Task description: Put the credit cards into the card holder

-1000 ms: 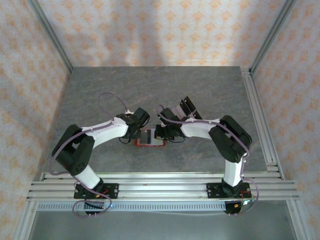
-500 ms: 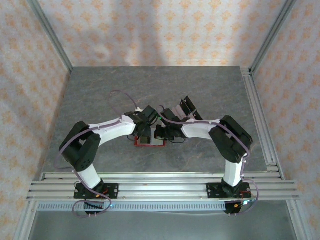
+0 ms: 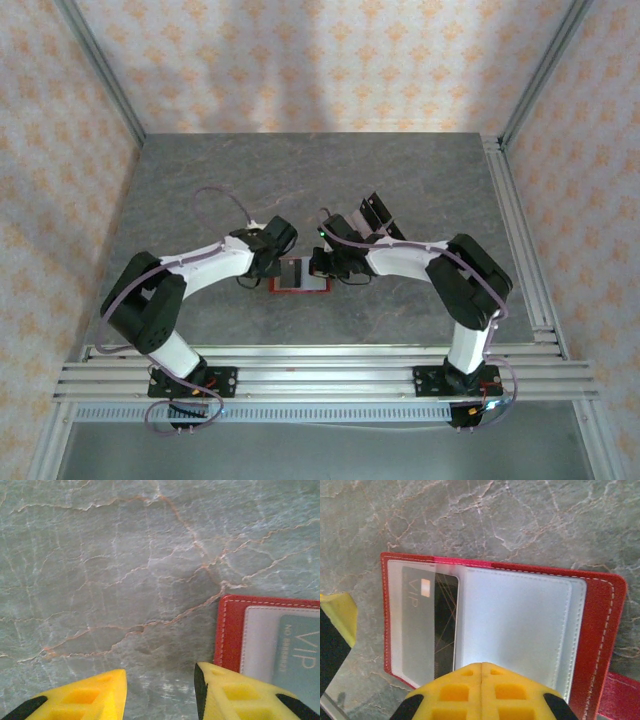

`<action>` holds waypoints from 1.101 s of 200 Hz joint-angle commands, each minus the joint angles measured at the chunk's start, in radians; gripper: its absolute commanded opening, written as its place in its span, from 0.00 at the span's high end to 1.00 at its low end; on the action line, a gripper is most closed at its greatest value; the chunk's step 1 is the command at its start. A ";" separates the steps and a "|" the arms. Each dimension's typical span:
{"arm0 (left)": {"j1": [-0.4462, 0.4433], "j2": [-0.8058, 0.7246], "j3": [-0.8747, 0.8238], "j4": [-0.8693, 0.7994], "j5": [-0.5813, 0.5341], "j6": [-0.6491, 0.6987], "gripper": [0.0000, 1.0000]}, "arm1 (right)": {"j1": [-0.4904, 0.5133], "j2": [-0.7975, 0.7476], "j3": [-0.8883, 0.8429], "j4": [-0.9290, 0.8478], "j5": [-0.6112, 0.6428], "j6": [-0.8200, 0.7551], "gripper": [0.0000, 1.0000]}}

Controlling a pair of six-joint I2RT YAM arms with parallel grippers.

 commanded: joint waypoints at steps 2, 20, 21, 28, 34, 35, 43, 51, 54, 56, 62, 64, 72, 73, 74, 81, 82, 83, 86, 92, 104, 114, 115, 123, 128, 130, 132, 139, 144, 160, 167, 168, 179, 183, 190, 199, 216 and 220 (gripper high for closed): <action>0.007 -0.022 -0.024 -0.013 -0.036 -0.003 0.60 | -0.003 -0.026 0.043 -0.031 -0.004 0.002 1.00; 0.008 -0.025 -0.038 0.009 -0.030 -0.001 0.60 | 0.003 -0.018 0.064 -0.038 -0.007 0.001 1.00; 0.007 -0.025 -0.039 0.010 -0.029 -0.001 0.60 | 0.003 -0.017 0.065 -0.038 -0.007 0.001 1.00; 0.008 -0.023 -0.041 0.014 -0.028 0.000 0.60 | 0.005 -0.012 0.071 -0.039 -0.007 0.001 1.00; 0.008 -0.023 -0.042 0.018 -0.024 0.002 0.59 | 0.007 -0.005 0.079 -0.042 -0.008 0.001 1.00; 0.008 -0.022 -0.043 0.020 -0.024 0.002 0.59 | 0.008 -0.004 0.080 -0.041 -0.009 0.002 1.00; 0.008 -0.019 -0.046 0.024 -0.023 0.004 0.60 | 0.010 0.004 0.087 -0.042 -0.008 0.001 1.00; 0.007 -0.019 -0.048 0.029 -0.020 0.006 0.60 | 0.013 0.014 0.094 -0.043 -0.009 0.001 1.00; 0.008 -0.018 -0.050 0.031 -0.020 0.007 0.60 | 0.013 0.018 0.096 -0.043 -0.009 0.002 1.00; 0.007 -0.017 -0.050 0.033 -0.020 0.008 0.60 | 0.014 0.020 0.098 -0.044 -0.009 0.001 1.00; 0.007 -0.017 -0.052 0.035 -0.019 0.008 0.60 | 0.016 0.027 0.103 -0.044 -0.009 0.001 1.00; 0.007 -0.017 -0.053 0.036 -0.019 0.008 0.60 | 0.016 0.029 0.104 -0.044 -0.009 0.001 1.00; 0.007 -0.015 -0.055 0.038 -0.019 0.010 0.59 | 0.018 0.038 0.109 -0.044 -0.009 0.002 1.00; 0.008 -0.015 -0.056 0.038 -0.019 0.009 0.60 | 0.019 0.039 0.109 -0.044 -0.009 0.002 1.00; 0.007 -0.015 -0.056 0.039 -0.019 0.009 0.60 | 0.019 0.040 0.110 -0.044 -0.009 0.002 1.00; 0.008 -0.014 -0.057 0.041 -0.018 0.009 0.60 | 0.020 0.047 0.114 -0.044 -0.009 0.001 1.00; 0.007 -0.014 -0.058 0.041 -0.017 0.008 0.60 | 0.020 0.048 0.114 -0.044 -0.009 0.002 1.00; 0.007 -0.014 -0.058 0.041 -0.018 0.008 0.60 | 0.020 0.049 0.115 -0.044 -0.009 0.002 1.00; 0.007 -0.014 -0.060 0.042 -0.018 0.010 0.60 | 0.021 0.052 0.117 -0.044 -0.009 0.003 1.00; 0.008 -0.014 -0.062 0.044 -0.017 0.010 0.60 | 0.023 0.059 0.120 -0.042 -0.010 0.004 1.00; 0.007 -0.012 -0.068 0.049 -0.017 0.011 0.60 | 0.025 0.072 0.125 -0.042 -0.011 0.002 1.00; 0.008 -0.011 -0.072 0.051 -0.016 0.011 0.59 | 0.026 0.079 0.127 -0.041 -0.011 0.004 1.00; 0.008 -0.011 -0.072 0.052 -0.015 0.011 0.60 | 0.027 0.081 0.129 -0.040 -0.010 0.005 1.00; 0.008 -0.009 -0.074 0.054 -0.014 0.011 0.60 | 0.027 0.088 0.131 -0.041 -0.012 0.004 1.00; 0.008 -0.009 -0.076 0.056 -0.015 0.010 0.60 | 0.028 0.091 0.131 -0.039 -0.012 0.004 1.00; 0.008 -0.009 -0.077 0.056 -0.015 0.011 0.60 | 0.028 0.092 0.132 -0.039 -0.011 0.004 1.00; 0.007 -0.009 -0.077 0.057 -0.014 0.011 0.60 | 0.029 0.094 0.133 -0.039 -0.011 0.005 1.00; 0.007 -0.008 -0.079 0.059 -0.014 0.011 0.60 | 0.029 0.099 0.133 -0.039 -0.013 0.005 1.00; 0.009 -0.008 -0.079 0.060 -0.013 0.011 0.60 | 0.028 0.102 0.133 -0.038 -0.013 0.005 1.00; 0.009 -0.004 -0.080 0.066 -0.012 0.011 0.60 | 0.030 0.110 0.131 -0.039 -0.013 0.005 1.00; 0.009 -0.003 -0.080 0.066 -0.011 0.010 0.59 | 0.030 0.109 0.128 -0.038 -0.011 0.005 1.00; 0.008 -0.003 -0.080 0.067 -0.011 0.011 0.59 | 0.030 0.110 0.128 -0.038 -0.011 0.005 1.00; 0.009 0.000 -0.080 0.069 -0.008 0.010 0.60 | 0.030 0.110 0.123 -0.038 -0.010 0.007 1.00; 0.009 0.000 -0.080 0.070 -0.009 0.011 0.60 | 0.030 0.109 0.122 -0.037 -0.009 0.006 1.00; 0.009 0.002 -0.080 0.072 -0.007 0.010 0.60 | 0.030 0.105 0.118 -0.038 -0.005 0.006 1.00; 0.009 0.005 -0.080 0.072 -0.007 0.011 0.60 | 0.030 0.102 0.114 -0.037 -0.003 0.006 1.00; 0.009 0.007 -0.082 0.074 -0.005 0.012 0.60 | 0.031 0.093 0.106 -0.039 0.002 0.007 1.00; 0.009 0.008 -0.082 0.075 -0.005 0.013 0.60 | 0.030 0.091 0.105 -0.040 0.005 0.006 1.00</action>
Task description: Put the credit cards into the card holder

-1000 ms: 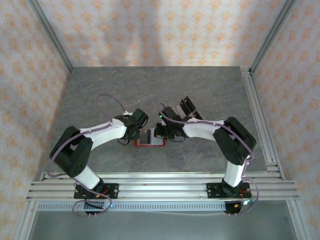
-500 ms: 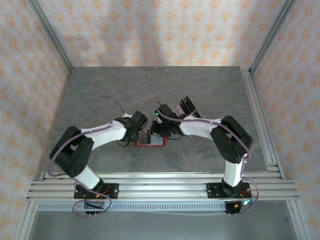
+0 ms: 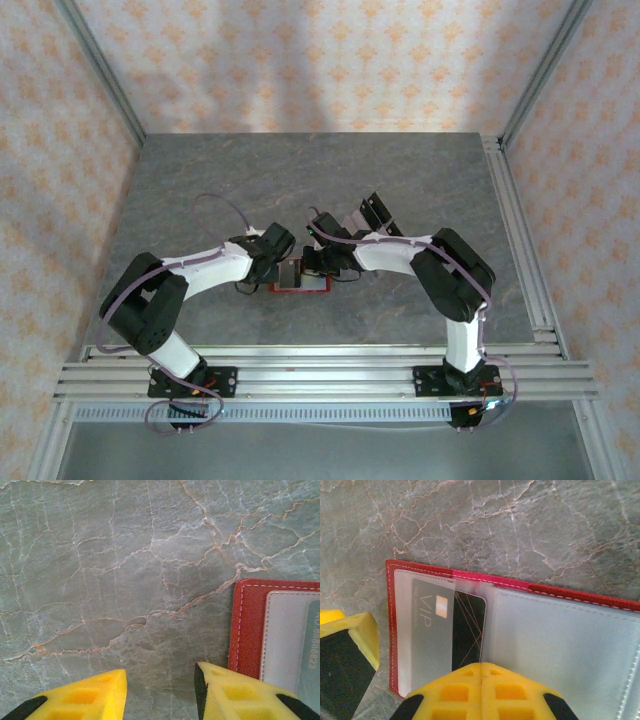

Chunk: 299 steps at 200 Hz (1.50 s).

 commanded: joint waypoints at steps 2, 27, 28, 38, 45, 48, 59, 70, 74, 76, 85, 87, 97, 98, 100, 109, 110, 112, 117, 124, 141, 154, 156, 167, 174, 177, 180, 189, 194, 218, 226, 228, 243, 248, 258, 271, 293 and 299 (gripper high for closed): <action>0.009 0.010 -0.016 0.010 -0.011 0.004 0.60 | 0.008 -0.013 -0.001 -0.017 0.018 0.006 1.00; 0.009 0.014 -0.016 0.013 -0.009 0.007 0.60 | 0.008 -0.013 -0.006 -0.020 0.019 0.006 1.00; 0.008 0.014 -0.016 0.013 -0.008 0.007 0.60 | 0.008 -0.012 -0.006 -0.020 0.018 0.006 1.00; 0.008 0.017 -0.015 0.016 -0.008 0.007 0.60 | 0.008 -0.008 -0.005 -0.022 0.017 0.006 1.00; 0.009 0.019 -0.017 0.019 -0.007 0.007 0.60 | 0.008 -0.004 -0.003 -0.022 0.015 0.005 1.00; 0.009 0.019 -0.017 0.020 -0.007 0.007 0.60 | 0.008 -0.003 -0.003 -0.022 0.014 0.005 1.00; 0.009 0.026 -0.018 0.023 -0.003 0.006 0.60 | 0.009 0.004 0.002 -0.022 0.010 0.006 1.00; 0.009 0.031 -0.018 0.027 0.000 0.004 0.60 | 0.010 0.010 0.006 -0.021 0.009 0.005 1.00; 0.009 0.032 -0.020 0.028 0.001 0.003 0.60 | 0.011 0.014 0.009 -0.023 0.007 0.005 1.00; 0.009 0.033 -0.020 0.028 0.000 0.004 0.60 | 0.012 0.015 0.009 -0.023 0.007 0.006 1.00; 0.009 0.036 -0.021 0.031 0.002 0.001 0.60 | 0.015 0.019 0.014 -0.024 0.004 0.006 1.00; 0.009 0.036 -0.022 0.032 0.003 0.002 0.60 | 0.015 0.022 0.015 -0.023 0.004 0.006 1.00; 0.009 0.037 -0.022 0.033 0.005 0.003 0.60 | 0.018 0.029 0.022 -0.022 0.002 0.005 1.00; 0.008 0.037 -0.021 0.033 0.004 0.002 0.60 | 0.017 0.031 0.023 -0.022 0.001 0.007 1.00; 0.009 0.038 -0.022 0.033 0.004 0.001 0.60 | 0.018 0.031 0.024 -0.023 0.001 0.007 1.00; 0.009 0.039 -0.022 0.035 0.004 0.000 0.60 | 0.023 0.036 0.031 -0.022 0.001 0.008 1.00; 0.009 0.039 -0.023 0.035 0.003 0.001 0.60 | 0.023 0.038 0.031 -0.022 0.001 0.008 1.00; 0.009 0.039 -0.024 0.035 0.003 0.000 0.60 | 0.024 0.040 0.032 -0.021 -0.001 0.009 1.00; 0.009 0.039 -0.023 0.034 0.004 0.000 0.60 | 0.025 0.044 0.036 -0.022 -0.002 0.009 1.00; 0.009 0.039 -0.025 0.034 0.004 0.001 0.60 | 0.027 0.048 0.041 -0.020 -0.004 0.011 1.00; 0.009 0.039 -0.028 0.036 0.005 0.000 0.60 | 0.032 0.056 0.051 -0.019 -0.007 0.013 1.00; 0.009 0.038 -0.030 0.039 0.007 -0.002 0.60 | 0.035 0.062 0.058 -0.016 -0.008 0.016 1.00; 0.009 0.039 -0.030 0.039 0.007 -0.002 0.60 | 0.035 0.064 0.059 -0.016 -0.009 0.017 1.00; 0.009 0.039 -0.032 0.041 0.008 -0.003 0.60 | 0.037 0.068 0.065 -0.015 -0.010 0.018 1.00; 0.009 0.039 -0.032 0.040 0.008 -0.004 0.60 | 0.038 0.072 0.069 -0.014 -0.010 0.020 1.00; 0.009 0.039 -0.033 0.039 0.008 -0.004 0.60 | 0.038 0.073 0.070 -0.014 -0.010 0.021 1.00; 0.009 0.038 -0.032 0.040 0.010 -0.004 0.60 | 0.039 0.075 0.072 -0.013 -0.012 0.021 1.00; 0.009 0.039 -0.033 0.040 0.010 -0.006 0.60 | 0.040 0.080 0.076 -0.010 -0.014 0.024 1.00; 0.009 0.039 -0.033 0.040 0.010 -0.006 0.60 | 0.040 0.083 0.077 -0.009 -0.014 0.025 1.00; 0.008 0.037 -0.033 0.042 0.011 -0.006 0.60 | 0.043 0.093 0.084 -0.003 -0.020 0.032 1.00; 0.008 0.036 -0.034 0.042 0.012 -0.008 0.60 | 0.043 0.096 0.086 0.000 -0.019 0.033 1.00; 0.008 0.035 -0.034 0.042 0.012 -0.008 0.60 | 0.043 0.096 0.086 0.000 -0.021 0.033 1.00; 0.008 0.037 -0.036 0.042 0.013 -0.008 0.60 | 0.043 0.095 0.090 0.000 -0.023 0.033 1.00; 0.007 0.037 -0.036 0.042 0.013 -0.009 0.60 | 0.043 0.093 0.091 -0.002 -0.025 0.032 1.00; 0.008 0.035 -0.035 0.040 0.011 -0.009 0.60 | 0.043 0.081 0.090 -0.007 -0.023 0.028 1.00; 0.008 0.034 -0.036 0.040 0.011 -0.009 0.60 | 0.043 0.055 0.077 -0.009 -0.016 0.026 1.00; 0.009 0.034 -0.035 0.038 0.010 -0.009 0.60 | 0.041 0.013 0.054 -0.022 0.000 0.015 1.00; 0.008 0.036 -0.036 0.039 0.010 -0.009 0.60 | 0.041 0.004 0.048 -0.027 0.005 0.011 1.00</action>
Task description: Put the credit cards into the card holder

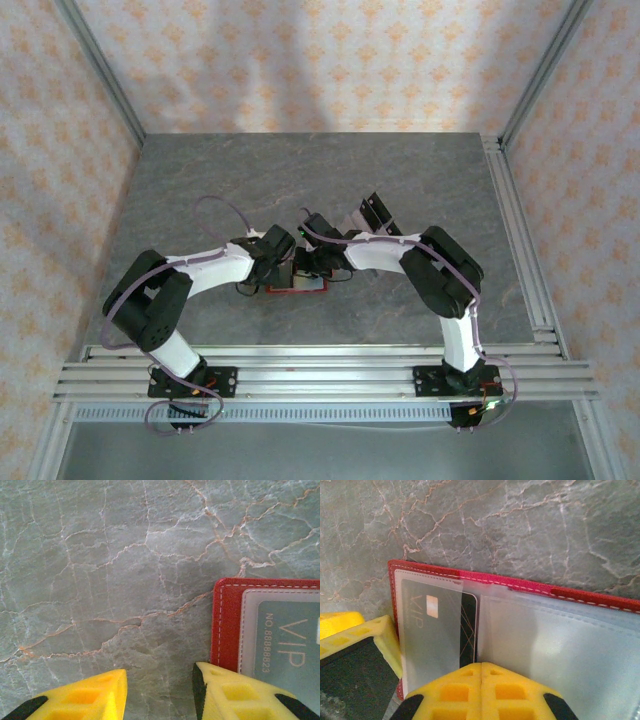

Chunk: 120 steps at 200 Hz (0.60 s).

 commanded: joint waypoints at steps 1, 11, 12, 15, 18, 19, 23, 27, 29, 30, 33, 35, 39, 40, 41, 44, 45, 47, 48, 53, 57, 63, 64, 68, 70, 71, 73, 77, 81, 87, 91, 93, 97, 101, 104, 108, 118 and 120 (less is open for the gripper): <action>0.008 0.013 -0.017 0.006 0.002 -0.009 0.60 | 0.012 -0.062 -0.020 -0.024 0.024 -0.015 1.00; 0.008 0.013 -0.018 0.006 0.002 -0.010 0.60 | 0.010 -0.072 -0.030 -0.029 0.030 -0.020 1.00; 0.009 0.013 -0.018 0.006 0.003 -0.010 0.60 | 0.010 -0.072 -0.031 -0.030 0.030 -0.020 1.00; 0.008 0.013 -0.017 0.006 0.002 -0.010 0.60 | 0.010 -0.075 -0.034 -0.032 0.031 -0.022 1.00; 0.009 0.013 -0.017 0.006 0.002 -0.010 0.60 | 0.009 -0.077 -0.036 -0.033 0.032 -0.024 1.00; 0.008 0.013 -0.017 0.006 0.002 -0.009 0.60 | 0.009 -0.077 -0.037 -0.034 0.032 -0.024 1.00; 0.008 0.013 -0.017 0.006 0.001 -0.009 0.60 | 0.008 -0.079 -0.041 -0.035 0.034 -0.025 1.00; 0.009 0.013 -0.017 0.006 0.001 -0.009 0.60 | 0.007 -0.082 -0.045 -0.034 0.035 -0.025 1.00; 0.009 0.013 -0.016 0.006 0.002 -0.009 0.60 | 0.006 -0.082 -0.048 -0.035 0.034 -0.026 1.00; 0.008 0.013 -0.016 0.006 0.001 -0.009 0.60 | 0.006 -0.082 -0.049 -0.035 0.034 -0.026 1.00; 0.008 0.013 -0.016 0.006 0.001 -0.009 0.60 | 0.005 -0.083 -0.053 -0.034 0.034 -0.027 1.00; 0.008 0.013 -0.016 0.005 0.002 -0.009 0.60 | 0.005 -0.083 -0.054 -0.034 0.034 -0.027 1.00; 0.007 0.012 -0.016 0.005 0.000 -0.008 0.60 | 0.004 -0.084 -0.058 -0.034 0.034 -0.029 1.00; 0.008 0.012 -0.016 0.005 0.000 -0.008 0.60 | 0.004 -0.084 -0.059 -0.033 0.034 -0.028 1.00; 0.008 0.013 -0.016 0.005 -0.001 -0.008 0.60 | 0.004 -0.084 -0.060 -0.034 0.034 -0.029 1.00; 0.009 0.012 -0.016 0.005 0.000 -0.007 0.60 | 0.002 -0.083 -0.064 -0.034 0.035 -0.030 1.00; 0.008 0.013 -0.016 0.005 0.000 -0.008 0.60 | 0.002 -0.084 -0.065 -0.033 0.035 -0.031 1.00; 0.008 0.012 -0.015 0.004 -0.001 -0.008 0.60 | 0.002 -0.084 -0.067 -0.034 0.035 -0.031 1.00; 0.008 0.012 -0.015 0.004 -0.001 -0.008 0.60 | 0.002 -0.083 -0.069 -0.034 0.035 -0.031 1.00; 0.008 0.011 -0.016 0.003 -0.001 -0.008 0.60 | 0.000 -0.083 -0.076 -0.032 0.035 -0.031 1.00; 0.008 0.011 -0.016 0.003 -0.001 -0.007 0.60 | -0.001 -0.083 -0.082 -0.030 0.036 -0.031 1.00; 0.008 0.011 -0.016 0.003 -0.002 -0.007 0.60 | -0.005 -0.085 -0.093 -0.027 0.037 -0.031 1.00; 0.008 0.011 -0.016 0.003 -0.002 -0.007 0.60 | -0.005 -0.085 -0.094 -0.026 0.038 -0.031 1.00; 0.009 0.011 -0.017 0.003 -0.002 -0.007 0.60 | -0.008 -0.087 -0.100 -0.023 0.037 -0.031 1.00; 0.008 0.011 -0.017 0.003 -0.002 -0.007 0.60 | -0.009 -0.088 -0.103 -0.023 0.037 -0.031 1.00; 0.009 0.011 -0.017 0.003 -0.002 -0.007 0.60 | -0.009 -0.088 -0.105 -0.022 0.037 -0.030 1.00; 0.008 0.010 -0.017 0.003 -0.002 -0.007 0.60 | -0.011 -0.089 -0.107 -0.023 0.038 -0.030 1.00; 0.008 0.011 -0.017 0.003 -0.001 -0.007 0.60 | -0.014 -0.089 -0.112 -0.021 0.040 -0.031 1.00; 0.007 0.012 -0.018 0.004 -0.001 -0.008 0.60 | -0.016 -0.090 -0.116 -0.020 0.041 -0.031 1.00; 0.008 0.013 -0.017 0.005 -0.001 -0.007 0.60 | -0.020 -0.093 -0.122 -0.020 0.043 -0.030 1.00; 0.009 0.012 -0.018 0.005 0.000 -0.007 0.60 | -0.023 -0.095 -0.125 -0.021 0.044 -0.031 1.00; 0.009 0.012 -0.018 0.005 0.000 -0.007 0.60 | -0.024 -0.096 -0.126 -0.021 0.044 -0.031 1.00; 0.009 0.012 -0.017 0.005 -0.001 -0.008 0.60 | -0.027 -0.099 -0.129 -0.019 0.043 -0.030 1.00; 0.008 0.013 -0.018 0.005 0.000 -0.009 0.60 | -0.029 -0.102 -0.129 -0.019 0.044 -0.029 1.00; 0.007 0.013 -0.017 0.005 0.000 -0.006 0.60 | -0.030 -0.104 -0.129 -0.019 0.042 -0.029 1.00; 0.009 0.012 -0.017 0.005 0.000 -0.006 0.60 | -0.031 -0.107 -0.129 -0.019 0.040 -0.029 1.00; 0.009 0.011 -0.017 0.005 0.001 -0.006 0.60 | -0.031 -0.113 -0.123 -0.023 0.034 -0.029 1.00; 0.009 0.011 -0.018 0.005 0.001 -0.006 0.60 | -0.031 -0.114 -0.121 -0.022 0.033 -0.029 1.00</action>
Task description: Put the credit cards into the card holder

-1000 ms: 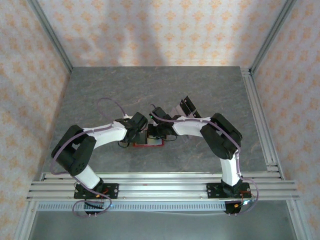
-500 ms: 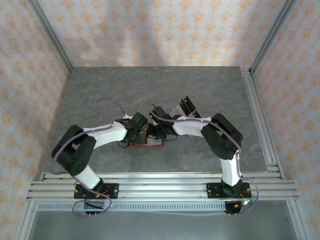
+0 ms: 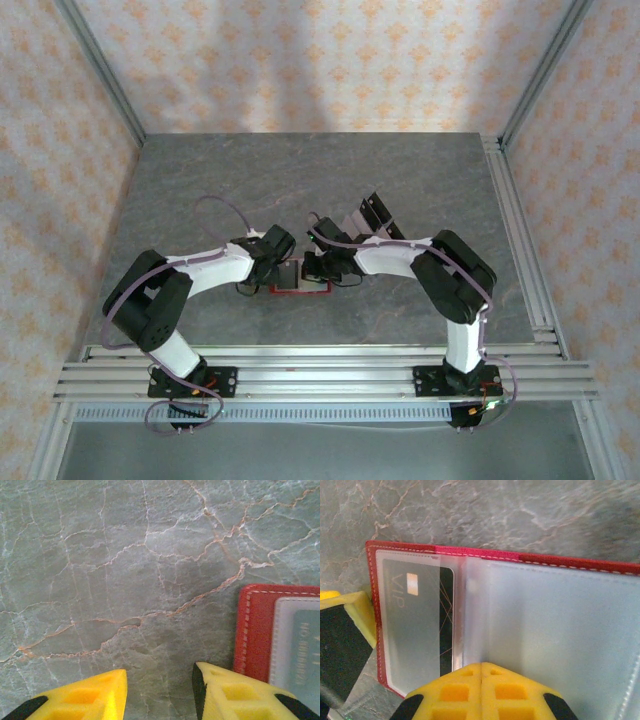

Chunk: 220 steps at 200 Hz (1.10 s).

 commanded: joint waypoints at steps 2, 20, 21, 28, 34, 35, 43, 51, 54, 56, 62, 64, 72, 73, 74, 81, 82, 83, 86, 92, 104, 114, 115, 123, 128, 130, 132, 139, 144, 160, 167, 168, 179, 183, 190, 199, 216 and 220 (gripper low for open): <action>0.007 0.011 -0.018 0.004 0.001 -0.006 0.60 | -0.011 -0.033 -0.009 -0.028 0.022 -0.014 1.00; 0.009 0.014 -0.017 0.004 0.001 -0.006 0.60 | -0.010 -0.039 0.007 -0.029 0.010 -0.013 1.00; 0.008 0.013 -0.016 0.003 0.001 -0.006 0.60 | -0.010 -0.039 0.008 -0.029 0.009 -0.013 1.00; 0.008 0.013 -0.015 0.005 0.001 -0.006 0.60 | -0.010 -0.039 0.014 -0.031 0.006 -0.013 1.00; 0.008 0.014 -0.016 0.005 0.002 -0.006 0.60 | -0.008 -0.040 0.019 -0.032 0.005 -0.013 1.00; 0.008 0.014 -0.016 0.004 0.001 -0.006 0.60 | -0.008 -0.039 0.020 -0.032 0.005 -0.013 1.00; 0.007 0.016 -0.015 0.004 0.001 -0.006 0.60 | -0.007 -0.039 0.025 -0.033 0.003 -0.011 1.00; 0.008 0.015 -0.015 0.005 0.001 -0.006 0.60 | -0.005 -0.038 0.030 -0.034 0.001 -0.011 1.00; 0.008 0.015 -0.015 0.005 0.001 -0.006 0.60 | -0.005 -0.038 0.031 -0.034 0.001 -0.011 1.00; 0.008 0.016 -0.014 0.005 0.001 -0.005 0.60 | -0.005 -0.036 0.032 -0.033 0.000 -0.011 1.00; 0.008 0.016 -0.014 0.006 0.000 -0.006 0.60 | -0.004 -0.034 0.035 -0.035 0.000 -0.011 1.00; 0.007 0.017 -0.015 0.005 0.001 -0.005 0.60 | -0.004 -0.033 0.037 -0.035 0.000 -0.011 1.00; 0.008 0.017 -0.014 0.006 0.002 -0.005 0.60 | -0.002 -0.029 0.039 -0.033 -0.002 -0.009 1.00; 0.009 0.017 -0.014 0.005 0.002 -0.005 0.60 | -0.002 -0.029 0.040 -0.033 -0.002 -0.009 1.00; 0.009 0.018 -0.014 0.005 0.002 -0.005 0.60 | -0.002 -0.029 0.040 -0.034 -0.002 -0.010 1.00; 0.008 0.018 -0.014 0.006 0.002 -0.005 0.60 | -0.002 -0.026 0.042 -0.034 -0.002 -0.010 1.00; 0.008 0.018 -0.015 0.006 0.002 -0.005 0.60 | -0.001 -0.027 0.043 -0.034 -0.003 -0.010 1.00; 0.008 0.018 -0.014 0.007 0.002 -0.005 0.60 | -0.001 -0.026 0.044 -0.033 -0.002 -0.010 1.00; 0.008 0.018 -0.014 0.006 0.002 -0.004 0.60 | 0.000 -0.025 0.044 -0.033 -0.004 -0.009 1.00; 0.009 0.019 -0.014 0.007 0.002 -0.005 0.60 | 0.001 -0.021 0.045 -0.032 -0.004 -0.008 1.00; 0.007 0.018 -0.015 0.007 0.002 -0.004 0.60 | 0.004 -0.014 0.049 -0.032 -0.004 -0.008 1.00; 0.008 0.020 -0.015 0.010 0.004 -0.005 0.60 | 0.006 -0.008 0.051 -0.031 -0.005 -0.009 1.00; 0.008 0.020 -0.015 0.010 0.004 -0.006 0.60 | 0.007 -0.007 0.051 -0.030 -0.005 -0.009 1.00; 0.007 0.020 -0.016 0.010 0.004 -0.004 0.60 | 0.007 -0.002 0.053 -0.029 -0.005 -0.006 1.00; 0.008 0.020 -0.016 0.010 0.004 -0.005 0.60 | 0.009 0.003 0.054 -0.029 -0.005 -0.006 1.00; 0.008 0.021 -0.016 0.010 0.004 -0.005 0.60 | 0.009 0.004 0.054 -0.028 -0.005 -0.006 1.00; 0.008 0.021 -0.016 0.010 0.005 -0.005 0.60 | 0.008 0.006 0.055 -0.028 -0.006 -0.006 1.00; 0.008 0.021 -0.015 0.010 0.005 -0.004 0.60 | 0.009 0.011 0.054 -0.026 -0.004 -0.006 1.00; 0.008 0.021 -0.016 0.010 0.006 -0.005 0.60 | 0.009 0.015 0.054 -0.026 -0.004 -0.007 1.00; 0.008 0.020 -0.018 0.010 0.007 -0.005 0.60 | 0.009 0.025 0.055 -0.023 -0.004 -0.006 1.00; 0.007 0.021 -0.018 0.011 0.005 -0.005 0.60 | 0.009 0.030 0.056 -0.020 -0.003 -0.005 1.00; 0.008 0.021 -0.018 0.010 0.005 -0.005 0.60 | 0.009 0.030 0.056 -0.020 -0.004 -0.005 1.00; 0.008 0.021 -0.019 0.013 0.005 -0.005 0.60 | 0.010 0.037 0.058 -0.019 -0.007 -0.004 1.00; 0.007 0.021 -0.020 0.013 0.006 -0.004 0.60 | 0.009 0.040 0.058 -0.017 -0.006 -0.003 1.00; 0.008 0.020 -0.021 0.014 0.006 -0.005 0.60 | 0.010 0.042 0.059 -0.016 -0.009 -0.001 1.00; 0.009 0.021 -0.021 0.014 0.007 -0.005 0.60 | 0.010 0.046 0.061 -0.012 -0.012 0.001 1.00; 0.008 0.023 -0.023 0.017 0.008 -0.006 0.60 | 0.013 0.051 0.069 -0.010 -0.015 0.003 1.00; 0.009 0.024 -0.023 0.017 0.008 -0.006 0.60 | 0.013 0.052 0.070 -0.009 -0.016 0.003 1.00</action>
